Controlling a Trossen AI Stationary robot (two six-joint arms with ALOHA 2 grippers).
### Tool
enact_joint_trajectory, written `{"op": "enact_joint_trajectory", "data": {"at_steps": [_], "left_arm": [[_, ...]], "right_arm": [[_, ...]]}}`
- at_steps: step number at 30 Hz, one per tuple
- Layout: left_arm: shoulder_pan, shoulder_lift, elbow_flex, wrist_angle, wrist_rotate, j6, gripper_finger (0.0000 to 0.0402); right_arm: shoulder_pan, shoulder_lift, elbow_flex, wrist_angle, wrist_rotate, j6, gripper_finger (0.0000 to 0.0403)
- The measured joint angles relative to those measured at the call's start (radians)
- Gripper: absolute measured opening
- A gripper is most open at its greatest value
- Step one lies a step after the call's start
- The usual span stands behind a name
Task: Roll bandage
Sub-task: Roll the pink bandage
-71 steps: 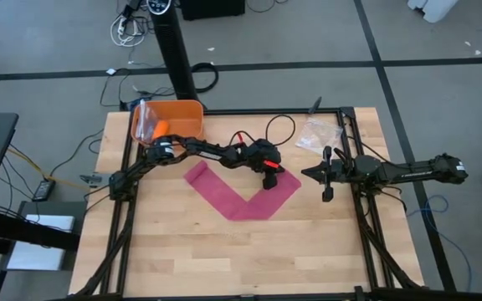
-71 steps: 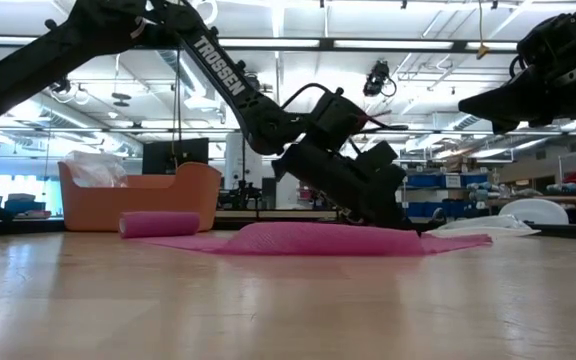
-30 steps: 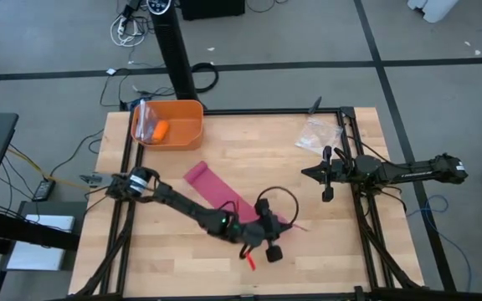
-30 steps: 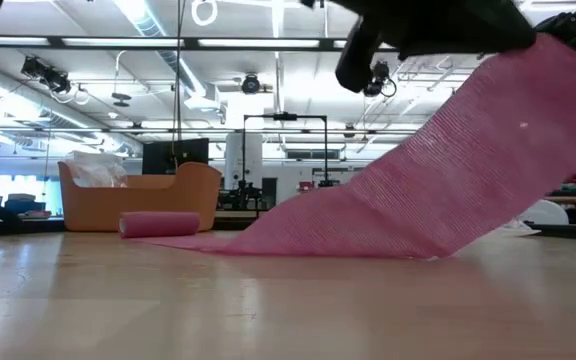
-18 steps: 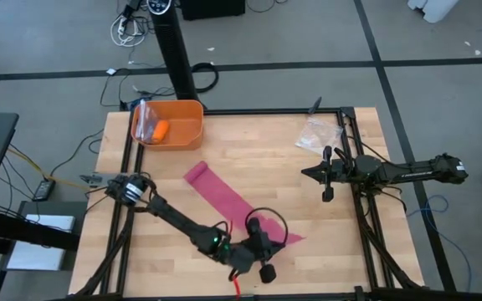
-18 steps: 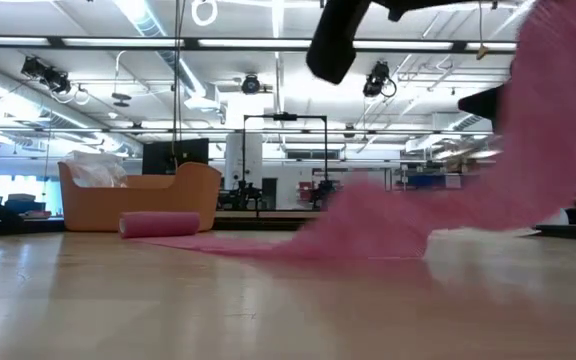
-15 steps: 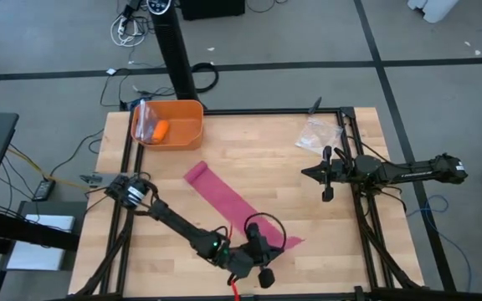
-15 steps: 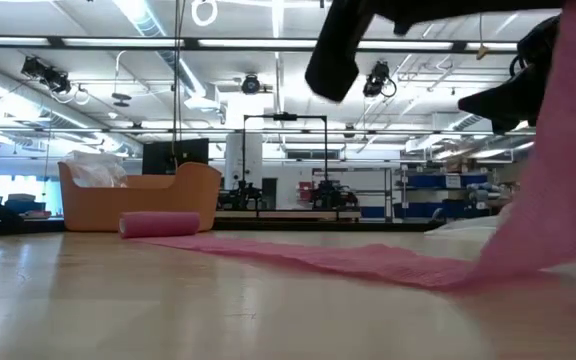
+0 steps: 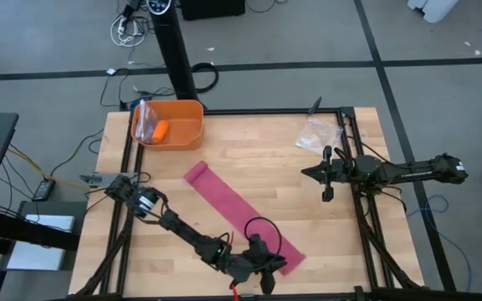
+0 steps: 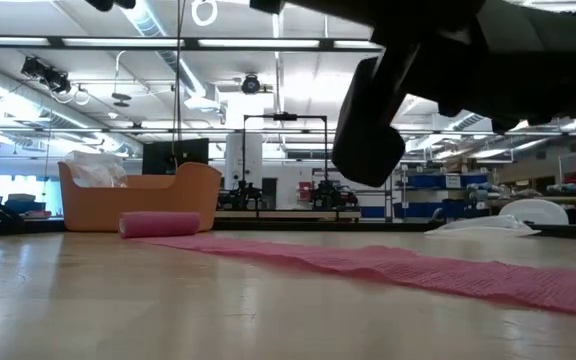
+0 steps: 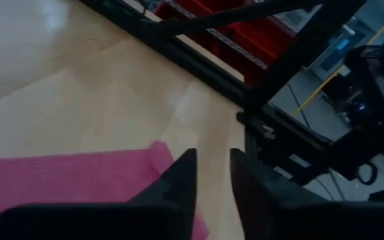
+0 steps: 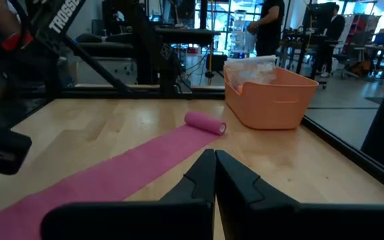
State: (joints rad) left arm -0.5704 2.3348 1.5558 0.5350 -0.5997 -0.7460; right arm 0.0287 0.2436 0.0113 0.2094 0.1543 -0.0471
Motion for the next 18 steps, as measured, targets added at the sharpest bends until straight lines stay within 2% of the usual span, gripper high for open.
{"op": "enact_joint_trajectory", "data": {"at_steps": [6, 14, 16, 18], "left_arm": [[-0.015, -0.004, 0.000, 0.095, -0.048, 0.095, 0.0154], [-0.059, -0.054, -0.002, -0.060, -0.385, 0.209, 0.0161], [-0.078, -0.082, -0.002, -0.139, -0.476, 0.188, 0.0160], [-0.097, -0.119, -0.002, -0.260, -0.574, 0.104, 0.0154]], "right_arm": [[0.000, 0.000, 0.000, -0.001, 0.000, 0.000, 0.0008], [0.000, 0.000, 0.000, -0.001, 0.001, 0.000, 0.0008], [0.000, 0.000, 0.000, -0.001, 0.001, 0.000, 0.0008], [0.000, 0.000, 0.000, -0.001, 0.001, 0.000, 0.0008]]}}
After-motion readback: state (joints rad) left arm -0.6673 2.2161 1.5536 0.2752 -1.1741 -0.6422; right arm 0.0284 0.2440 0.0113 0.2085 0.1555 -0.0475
